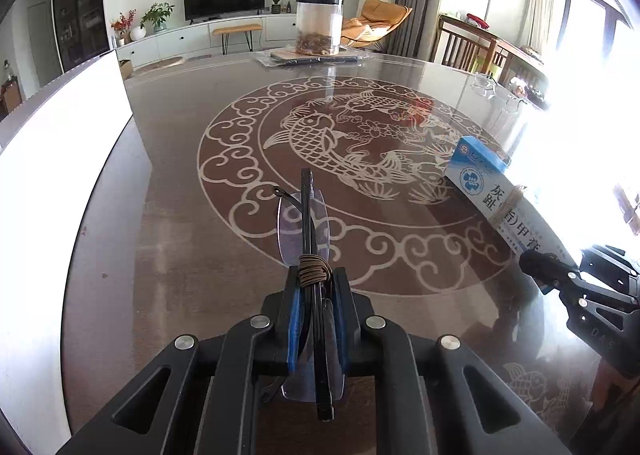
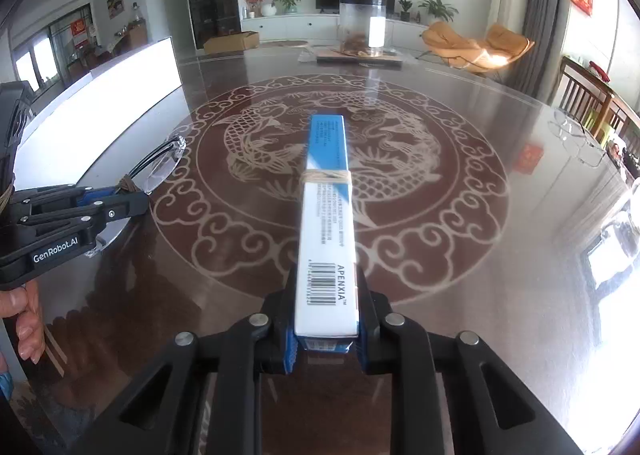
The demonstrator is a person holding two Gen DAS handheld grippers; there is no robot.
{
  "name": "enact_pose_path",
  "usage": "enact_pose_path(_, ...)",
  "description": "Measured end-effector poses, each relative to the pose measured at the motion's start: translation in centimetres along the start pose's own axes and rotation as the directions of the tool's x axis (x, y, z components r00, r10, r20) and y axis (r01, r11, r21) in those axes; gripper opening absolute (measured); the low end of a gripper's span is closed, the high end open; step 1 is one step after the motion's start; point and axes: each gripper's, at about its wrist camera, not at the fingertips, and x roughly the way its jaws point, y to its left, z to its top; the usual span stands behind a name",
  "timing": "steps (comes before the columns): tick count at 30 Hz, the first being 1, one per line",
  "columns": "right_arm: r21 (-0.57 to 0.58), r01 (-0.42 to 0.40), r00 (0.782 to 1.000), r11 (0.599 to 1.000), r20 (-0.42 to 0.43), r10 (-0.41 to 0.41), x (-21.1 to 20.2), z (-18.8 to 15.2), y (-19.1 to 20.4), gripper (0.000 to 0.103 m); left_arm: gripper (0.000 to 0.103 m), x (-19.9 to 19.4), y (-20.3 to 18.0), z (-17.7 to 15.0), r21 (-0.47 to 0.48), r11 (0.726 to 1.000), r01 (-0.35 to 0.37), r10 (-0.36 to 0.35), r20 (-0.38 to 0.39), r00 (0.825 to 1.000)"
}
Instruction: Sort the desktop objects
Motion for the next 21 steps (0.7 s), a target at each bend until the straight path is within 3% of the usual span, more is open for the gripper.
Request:
enact_pose_path(4, 0.068, 0.035, 0.999, 0.997, 0.013, -0.036, -0.9, -1.8, -2.1, 0.024, 0.016, 0.2, -0.9, 0.1, 0.021, 0.999, -0.040, 0.040, -0.001, 0.999)
enact_pose_path(6, 0.085, 0.051, 0.999, 0.995, 0.013, -0.052, -0.9, -1.7, -2.5, 0.031, 0.029, 0.3, -1.2, 0.1, 0.040, 0.999, -0.017, 0.017, -0.003, 1.000)
enact_pose_path(7, 0.078, 0.063, 0.998, 0.995, 0.008, -0.064, -0.9, -1.7, -2.4, 0.043, 0.051, 0.4, -1.7, 0.0, 0.064, 0.998, -0.016, 0.017, -0.008, 1.000)
enact_pose_path(8, 0.065, 0.073, 0.997, 0.995, -0.002, -0.073, -0.7, -1.7, -2.3, 0.059, 0.080, 0.6, -2.1, 0.0, 0.084, 0.995, -0.058, 0.060, -0.019, 0.998)
enact_pose_path(9, 0.053, 0.083, 0.997, 0.995, -0.012, -0.082, -0.5, -1.6, -2.2, 0.064, 0.085, 0.7, -2.3, 0.1, 0.086, 0.991, -0.101, 0.102, -0.013, 0.995)
enact_pose_path(15, 0.071, 0.071, 0.997, 0.995, -0.008, -0.070, -0.5, -1.6, -2.5, 0.066, 0.092, 1.2, -1.1, 0.1, 0.026, 0.998, -0.060, 0.062, -0.048, 0.997)
enact_pose_path(21, 0.069, 0.085, 0.996, 0.994, -0.013, -0.084, -0.4, -1.5, -2.3, 0.069, 0.096, 1.2, -1.2, 0.0, 0.030, 0.997, -0.068, 0.070, -0.054, 0.996)
